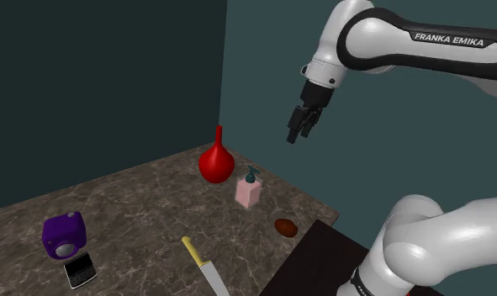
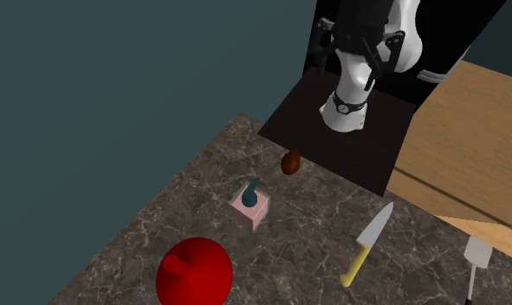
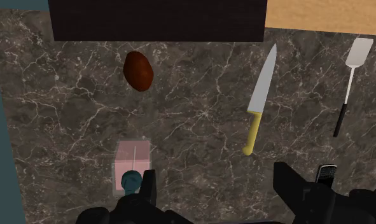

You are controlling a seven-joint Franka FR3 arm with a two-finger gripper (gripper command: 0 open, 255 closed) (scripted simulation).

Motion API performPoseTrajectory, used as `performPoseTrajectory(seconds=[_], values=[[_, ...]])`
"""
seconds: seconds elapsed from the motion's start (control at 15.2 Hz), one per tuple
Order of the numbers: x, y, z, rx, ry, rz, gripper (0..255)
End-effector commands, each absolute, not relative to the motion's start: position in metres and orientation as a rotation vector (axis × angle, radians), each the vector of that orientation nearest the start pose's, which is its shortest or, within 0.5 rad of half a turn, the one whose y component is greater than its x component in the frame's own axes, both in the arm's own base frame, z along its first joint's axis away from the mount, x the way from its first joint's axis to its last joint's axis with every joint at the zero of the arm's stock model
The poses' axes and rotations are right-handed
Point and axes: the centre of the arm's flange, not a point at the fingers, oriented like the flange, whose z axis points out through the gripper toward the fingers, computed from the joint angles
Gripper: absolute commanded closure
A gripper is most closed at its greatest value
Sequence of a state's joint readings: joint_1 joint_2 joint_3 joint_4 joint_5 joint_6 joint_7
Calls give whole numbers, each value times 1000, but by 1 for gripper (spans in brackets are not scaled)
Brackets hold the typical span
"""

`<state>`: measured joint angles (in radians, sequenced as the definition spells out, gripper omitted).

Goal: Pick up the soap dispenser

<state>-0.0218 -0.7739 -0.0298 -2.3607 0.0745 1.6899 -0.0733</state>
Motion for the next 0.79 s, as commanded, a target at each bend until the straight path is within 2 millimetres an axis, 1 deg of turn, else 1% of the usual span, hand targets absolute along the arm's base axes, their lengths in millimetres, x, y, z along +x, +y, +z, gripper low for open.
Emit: performPoseTrajectory(seconds=[0.0, 0.73], values=[[322, -12, 596, -3048, -37, -165, 0], [420, -47, 491, -3074, 13, -95, 0]])
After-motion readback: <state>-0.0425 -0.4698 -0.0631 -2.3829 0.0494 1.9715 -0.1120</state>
